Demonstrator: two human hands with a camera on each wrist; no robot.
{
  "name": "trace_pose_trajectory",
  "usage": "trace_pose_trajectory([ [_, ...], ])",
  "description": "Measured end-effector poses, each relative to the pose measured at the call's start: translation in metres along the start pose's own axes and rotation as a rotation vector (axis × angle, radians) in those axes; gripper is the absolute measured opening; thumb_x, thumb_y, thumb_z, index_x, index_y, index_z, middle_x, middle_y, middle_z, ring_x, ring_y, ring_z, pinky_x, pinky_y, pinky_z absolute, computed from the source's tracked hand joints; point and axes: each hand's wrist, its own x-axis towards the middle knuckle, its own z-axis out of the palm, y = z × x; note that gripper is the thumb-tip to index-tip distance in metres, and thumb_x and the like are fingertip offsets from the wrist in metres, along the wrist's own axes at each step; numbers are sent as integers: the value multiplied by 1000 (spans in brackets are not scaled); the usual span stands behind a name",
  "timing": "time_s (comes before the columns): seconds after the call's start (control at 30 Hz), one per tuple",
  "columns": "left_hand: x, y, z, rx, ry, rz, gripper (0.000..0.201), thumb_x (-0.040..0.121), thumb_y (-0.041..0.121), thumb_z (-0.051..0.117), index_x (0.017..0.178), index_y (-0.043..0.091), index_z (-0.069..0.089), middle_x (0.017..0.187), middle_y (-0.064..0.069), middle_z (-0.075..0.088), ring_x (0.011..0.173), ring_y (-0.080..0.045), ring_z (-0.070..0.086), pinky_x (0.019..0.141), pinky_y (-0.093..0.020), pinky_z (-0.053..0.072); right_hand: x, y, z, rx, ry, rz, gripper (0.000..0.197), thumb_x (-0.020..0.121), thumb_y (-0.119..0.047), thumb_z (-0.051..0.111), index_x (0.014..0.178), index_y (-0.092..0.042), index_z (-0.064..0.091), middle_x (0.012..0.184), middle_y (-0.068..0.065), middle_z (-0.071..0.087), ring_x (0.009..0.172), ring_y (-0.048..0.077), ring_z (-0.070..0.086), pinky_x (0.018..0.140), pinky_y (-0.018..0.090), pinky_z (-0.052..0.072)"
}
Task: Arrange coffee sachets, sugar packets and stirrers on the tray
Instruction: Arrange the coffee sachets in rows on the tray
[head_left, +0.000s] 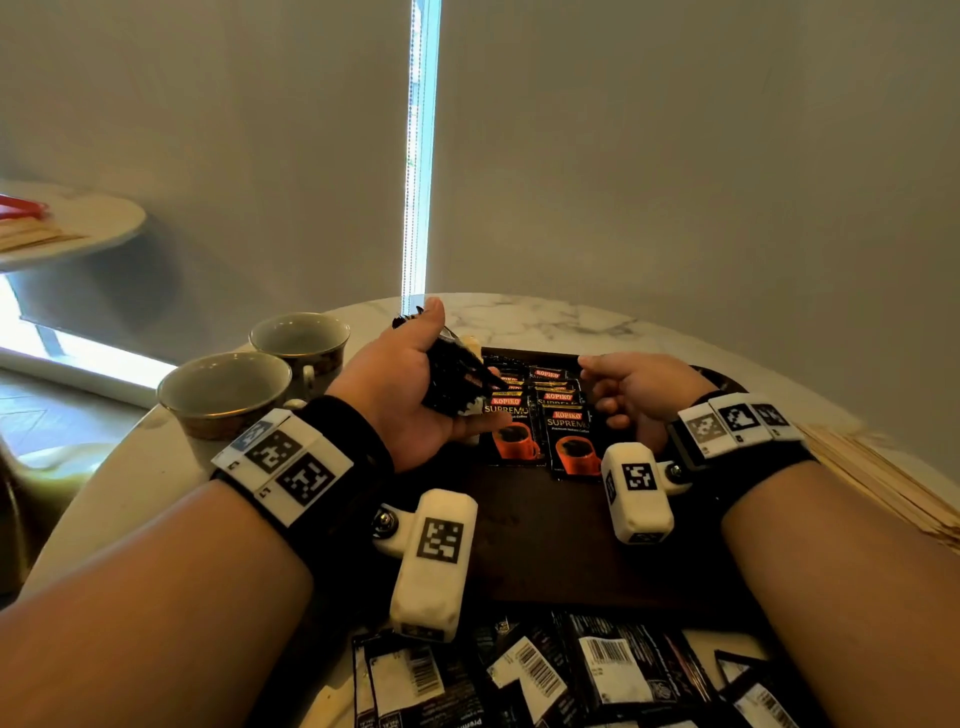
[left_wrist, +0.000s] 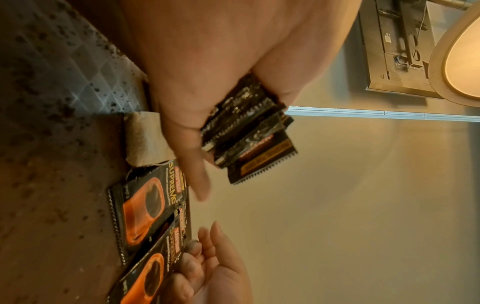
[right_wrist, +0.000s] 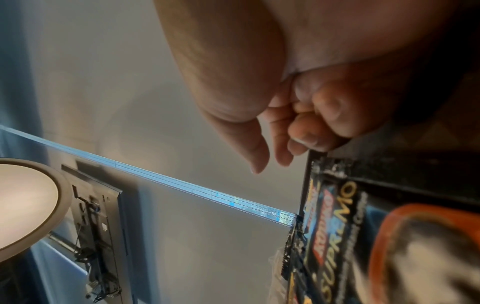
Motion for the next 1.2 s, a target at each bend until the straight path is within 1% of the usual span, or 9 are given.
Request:
trace_pose_trajectory([
  [0.1, 1, 0, -2, -27, 10, 5, 57, 97, 49, 62, 140, 17, 46, 138, -24, 58, 101, -37, 70, 58, -41, 60, -1, -5, -1, -24, 31, -28, 22, 94, -32, 66, 94, -10, 62, 60, -4, 48, 46, 8, 41, 39, 21, 30],
  [0.27, -3, 0, 1, -30, -80, 16, 47, 96, 39, 65, 133, 12, 53, 115, -17, 64, 97, -35, 72, 53, -34, 57, -36, -43, 7, -131, -81, -292, 28, 79, -26, 78, 99, -13, 63, 72, -4, 59, 57, 9, 49, 46, 23, 38],
  [0.4, -3, -1, 2, -3, -102, 23, 47, 97, 38, 63, 131, 7, 57, 114, -16, 68, 108, -35, 72, 63, -39, 62, -76, -64, 18, -344, -303, -443, 47, 57, -29, 83, 103, -25, 75, 99, -3, 69, 87, 16, 68, 71, 31, 56],
  [0.53, -5, -1, 0, 1, -120, 29, 45, 97, 43, 61, 128, 11, 56, 123, -21, 69, 98, -35, 75, 70, -45, 63, -90, -62, 29, -550, -365, -515, 47, 64, -25, 89, 108, -37, 74, 118, -1, 66, 110, 15, 64, 92, 38, 56],
  [0.6, -4, -2, 0, 8, -124, 23, 53, 96, 46, 62, 133, 9, 53, 128, -25, 66, 104, -37, 73, 73, -47, 62, -88, -59, 33, -544, -395, -512, 42, 71, -16, 86, 108, -32, 74, 110, -1, 71, 102, 15, 69, 86, 34, 56],
  [0.77, -6, -2, 3, 20, -148, 22, 40, 97, 51, 57, 116, 17, 58, 117, -21, 69, 83, -30, 74, 61, -40, 61, -89, -56, 36, -486, -410, -506, 36, 80, -6, 77, 111, -24, 72, 95, -9, 76, 90, 10, 73, 78, 25, 57],
  [0.9, -4, -3, 1, 46, -192, -7, 68, 95, 60, 56, 140, 9, 53, 129, -23, 64, 88, -29, 73, 63, -40, 60, -91, -53, 42, -534, -401, -530, 42, 81, -11, 78, 116, -34, 71, 106, -12, 75, 103, 9, 70, 97, 36, 51],
  [1.07, -6, -2, -2, 1, -249, 5, 59, 88, 38, 59, 138, 9, 54, 116, -18, 63, 84, -28, 70, 65, -41, 60, -92, -53, 46, -626, -355, -568, 41, 80, -21, 81, 108, -50, 73, 129, -29, 62, 120, 0, 58, 110, 44, 44],
  [1.2, -10, -1, -1, -35, -294, 39, 47, 74, 21, 49, 118, 10, 61, 112, -19, 65, 82, -30, 70, 67, -42, 60, -93, -52, 46, -561, -377, -587, 37, 82, -13, 78, 108, -40, 75, 122, -22, 69, 115, 3, 64, 107, 42, 48],
])
